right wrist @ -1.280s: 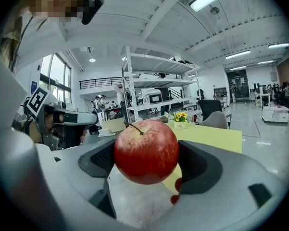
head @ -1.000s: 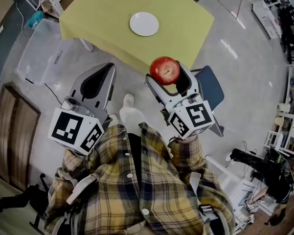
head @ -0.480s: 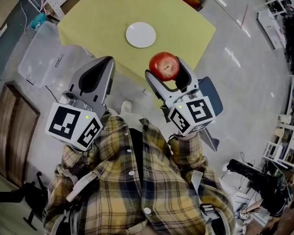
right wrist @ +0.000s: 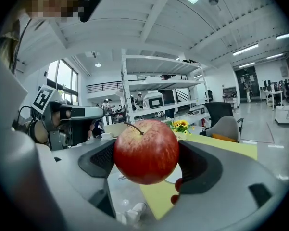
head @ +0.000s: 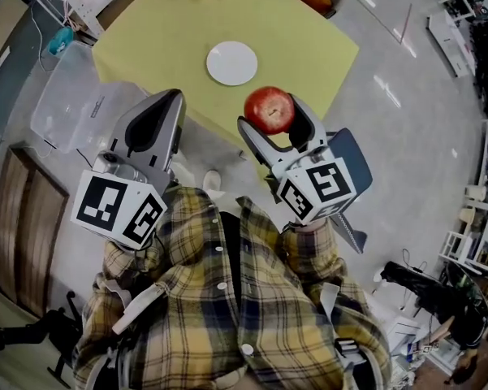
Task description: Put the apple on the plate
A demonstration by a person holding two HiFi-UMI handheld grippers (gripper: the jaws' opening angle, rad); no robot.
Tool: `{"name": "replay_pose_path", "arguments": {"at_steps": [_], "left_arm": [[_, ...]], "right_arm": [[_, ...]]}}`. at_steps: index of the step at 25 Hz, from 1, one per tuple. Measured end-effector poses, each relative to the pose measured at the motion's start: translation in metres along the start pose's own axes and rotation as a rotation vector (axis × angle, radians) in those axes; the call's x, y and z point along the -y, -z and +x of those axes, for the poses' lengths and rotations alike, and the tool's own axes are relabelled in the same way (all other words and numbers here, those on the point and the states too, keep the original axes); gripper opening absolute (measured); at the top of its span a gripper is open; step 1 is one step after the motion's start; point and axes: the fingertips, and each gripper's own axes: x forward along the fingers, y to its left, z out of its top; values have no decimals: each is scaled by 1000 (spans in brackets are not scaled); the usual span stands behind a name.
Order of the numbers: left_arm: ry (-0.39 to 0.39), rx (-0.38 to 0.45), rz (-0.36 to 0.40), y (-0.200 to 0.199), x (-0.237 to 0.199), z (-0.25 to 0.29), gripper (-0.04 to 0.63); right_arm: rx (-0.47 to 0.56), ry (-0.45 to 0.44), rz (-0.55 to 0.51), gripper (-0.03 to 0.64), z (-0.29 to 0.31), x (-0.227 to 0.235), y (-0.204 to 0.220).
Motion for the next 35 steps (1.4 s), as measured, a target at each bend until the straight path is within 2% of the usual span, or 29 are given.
{"name": "replay_pose_path", "arguments": {"at_steps": [7, 12, 25, 30, 35], "left_arm": [[74, -14, -21, -3, -28, 41, 6], [140, -52, -6, -13, -57, 75, 6], [365, -136, 41, -50, -132, 160, 6], [457, -181, 46, -52, -155, 182, 6], [545, -232, 50, -48, -160, 195, 6]], "right_arm": [[-32, 60, 17, 393, 34, 15, 4], [-34, 111, 56, 393, 71, 29, -1], [1, 307, 122, 393, 166, 70, -42], [14, 390, 146, 393, 195, 77, -53], [18, 470, 168, 393, 201, 80, -57]]}}
